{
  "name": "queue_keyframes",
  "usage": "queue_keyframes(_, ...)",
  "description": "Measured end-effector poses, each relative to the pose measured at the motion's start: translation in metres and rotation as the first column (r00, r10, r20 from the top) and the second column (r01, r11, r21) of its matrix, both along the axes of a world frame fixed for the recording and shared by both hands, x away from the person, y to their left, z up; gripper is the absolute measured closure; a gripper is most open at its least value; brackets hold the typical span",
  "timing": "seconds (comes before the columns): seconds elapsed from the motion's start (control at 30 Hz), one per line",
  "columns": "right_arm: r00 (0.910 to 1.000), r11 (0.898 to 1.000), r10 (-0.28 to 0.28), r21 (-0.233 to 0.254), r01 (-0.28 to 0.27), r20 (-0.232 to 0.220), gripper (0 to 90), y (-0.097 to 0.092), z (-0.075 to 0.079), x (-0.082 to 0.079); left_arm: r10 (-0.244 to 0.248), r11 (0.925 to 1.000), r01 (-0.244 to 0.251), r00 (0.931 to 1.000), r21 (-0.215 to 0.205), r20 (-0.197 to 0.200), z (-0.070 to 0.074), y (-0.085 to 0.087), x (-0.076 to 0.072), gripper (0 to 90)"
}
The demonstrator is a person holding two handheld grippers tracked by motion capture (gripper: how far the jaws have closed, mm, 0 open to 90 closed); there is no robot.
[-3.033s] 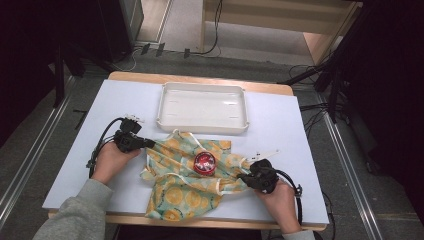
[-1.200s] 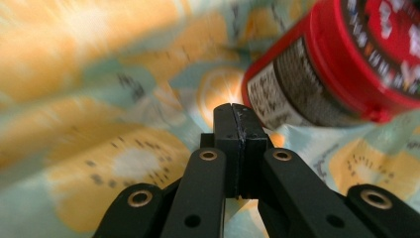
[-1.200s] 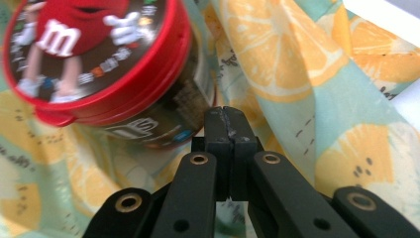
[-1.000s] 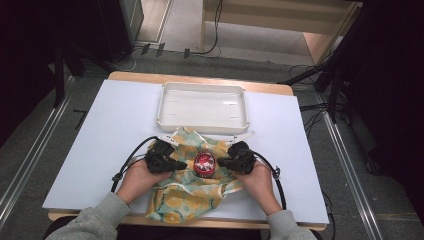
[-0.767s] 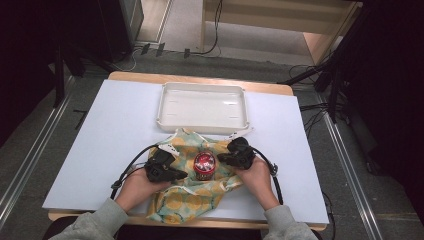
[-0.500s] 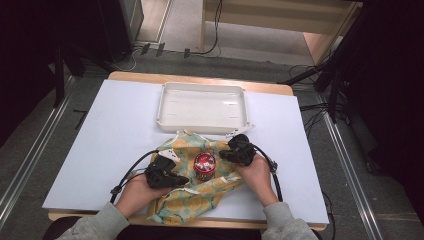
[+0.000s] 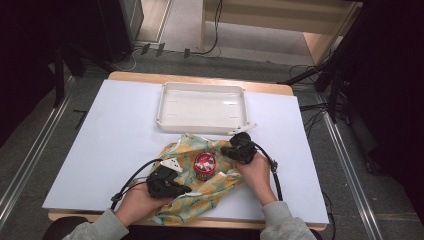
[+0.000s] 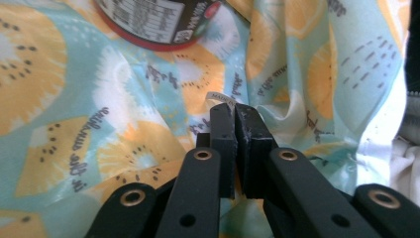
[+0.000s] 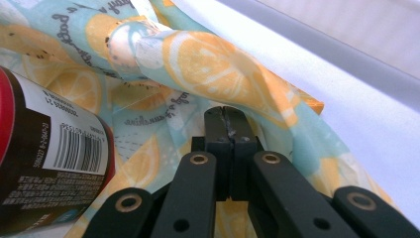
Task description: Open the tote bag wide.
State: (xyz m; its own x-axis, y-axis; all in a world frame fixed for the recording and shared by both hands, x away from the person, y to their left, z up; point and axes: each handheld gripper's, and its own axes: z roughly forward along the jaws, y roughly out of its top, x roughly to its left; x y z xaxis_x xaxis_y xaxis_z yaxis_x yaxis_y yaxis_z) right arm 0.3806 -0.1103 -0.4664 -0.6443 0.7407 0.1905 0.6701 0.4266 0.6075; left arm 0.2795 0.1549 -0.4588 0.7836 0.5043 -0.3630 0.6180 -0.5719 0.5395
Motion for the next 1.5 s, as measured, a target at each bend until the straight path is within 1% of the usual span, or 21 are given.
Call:
queue_keyframes(0.03, 1.0, 1.0, 0.006, 0.004, -0.006, -0.001, 90.0, 0.0, 0.001, -0.001, 0.002, 1.0, -0.002, 1.0, 0.002, 0.006, 0.001, 0.001, 0.0, 86.0)
queue_keyframes(0.1, 0.9999, 1.0, 0.009, 0.015, -0.01, 0.004, 90.0, 0.0, 0.004, -0.003, 0.014, 0.9999, -0.014, 0.9999, -0.01, 0.009, 0.002, 0.001, 0.001, 84.8)
queue_keyframes(0.23, 0.9997, 0.999, 0.017, 0.033, -0.017, 0.018, 90.0, -0.001, 0.01, -0.007, 0.023, 0.9996, -0.022, 0.9992, -0.015, 0.032, 0.006, 0.003, 0.003, 81.8)
queue_keyframes(0.37, 0.999, 0.998, 0.025, 0.055, -0.027, 0.037, 90.0, -0.004, 0.019, -0.014, 0.027, 0.9995, -0.026, 0.9972, -0.016, 0.07, 0.012, 0.003, 0.002, 77.8)
queue_keyframes(0.4, 0.999, 0.998, 0.021, 0.06, -0.023, 0.04, 90.0, -0.005, 0.022, -0.017, 0.022, 0.9996, -0.021, 0.9966, -0.016, 0.079, 0.014, 0.004, 0.003, 78.2)
queue_keyframes(0.43, 0.9987, 0.997, 0.025, 0.069, -0.028, 0.044, 90.0, -0.006, 0.024, -0.019, 0.03, 0.9994, -0.028, 0.9953, -0.022, 0.092, 0.016, 0.004, 0.002, 79.1)
queue_keyframes(0.47, 0.9984, 0.997, 0.028, 0.074, -0.032, 0.049, 90.0, -0.007, 0.026, -0.021, 0.029, 0.9993, -0.027, 0.9949, -0.025, 0.096, 0.019, 0.004, 0.003, 79.3)
queue_keyframes(0.5, 0.998, 0.996, 0.031, 0.079, -0.035, 0.055, 90.0, -0.007, 0.028, -0.023, 0.033, 0.9989, -0.029, 0.9947, -0.036, 0.098, 0.022, 0.005, 0.003, 79.0)
queue_keyframes(0.6, 0.9975, 0.995, 0.041, 0.088, -0.046, 0.058, 90.0, -0.008, 0.032, -0.028, 0.039, 0.9982, -0.034, 0.9924, -0.048, 0.117, 0.028, 0.006, 0.004, 77.2)
queue_keyframes(0.63, 0.997, 0.995, 0.045, 0.089, -0.051, 0.062, 89.7, -0.008, 0.033, -0.03, 0.043, 0.9977, -0.037, 0.9917, -0.058, 0.121, 0.03, 0.007, 0.005, 76.5)
queue_keyframes(0.7, 0.9962, 0.994, 0.054, 0.094, -0.061, 0.069, 88.6, -0.008, 0.035, -0.033, 0.05, 0.9974, -0.043, 0.9908, -0.058, 0.125, 0.033, 0.009, 0.006, 75.8)
queue_keyframes(0.8, 0.9948, 0.993, 0.066, 0.092, -0.073, 0.077, 86.7, -0.01, 0.038, -0.036, 0.061, 0.996, -0.052, 0.9894, -0.073, 0.132, 0.037, 0.013, 0.008, 72.7)
queue_keyframes(0.87, 0.9949, 0.993, 0.065, 0.094, -0.072, 0.076, 85.0, -0.011, 0.039, -0.037, 0.064, 0.9958, -0.054, 0.9886, -0.073, 0.136, 0.039, 0.015, 0.009, 69.8)
queue_keyframes(0.97, 0.9941, 0.993, 0.069, 0.093, -0.077, 0.084, 81.7, -0.014, 0.041, -0.039, 0.071, 0.9956, -0.06, 0.9855, -0.072, 0.154, 0.044, 0.017, 0.011, 64.9)
queue_keyframes(1.1, 0.9929, 0.993, 0.07, 0.091, -0.079, 0.096, 75.2, -0.02, 0.043, -0.043, 0.083, 0.9938, -0.069, 0.9814, -0.088, 0.173, 0.05, 0.02, 0.014, 61.1)
queue_keyframes(1.13, 0.9919, 0.992, 0.073, 0.093, -0.083, 0.104, 72.7, -0.022, 0.043, -0.044, 0.083, 0.9933, -0.068, 0.982, -0.094, 0.17, 0.052, 0.02, 0.015, 59.7)
queue_keyframes(1.2, 0.9915, 0.992, 0.076, 0.091, -0.086, 0.106, 68.5, -0.024, 0.043, -0.046, 0.084, 0.9933, -0.068, 0.9813, -0.094, 0.173, 0.053, 0.021, 0.017, 56.9)
queue_keyframes(1.23, 0.9913, 0.993, 0.075, 0.086, -0.085, 0.108, 67.9, -0.026, 0.043, -0.046, 0.085, 0.993, -0.069, 0.9811, -0.095, 0.173, 0.054, 0.021, 0.018, 55.6)
queue_keyframes(1.37, 0.9921, 0.991, 0.073, 0.102, -0.083, 0.102, 62.7, -0.029, 0.044, -0.048, 0.079, 0.9938, -0.063, 0.9796, -0.091, 0.185, 0.055, 0.02, 0.021, 48.0)
queue_keyframes(1.4, 0.9926, 0.99, 0.073, 0.11, -0.083, 0.097, 61.3, -0.03, 0.044, -0.048, 0.075, 0.9947, -0.061, 0.9804, -0.083, 0.182, 0.056, 0.019, 0.022, 46.1)
queue_keyframes(1.5, 0.9935, 0.989, 0.075, 0.12, -0.085, 0.086, 56.3, -0.033, 0.044, -0.049, 0.063, 0.9949, -0.047, 0.9818, -0.089, 0.179, 0.058, 0.017, 0.026, 41.6)
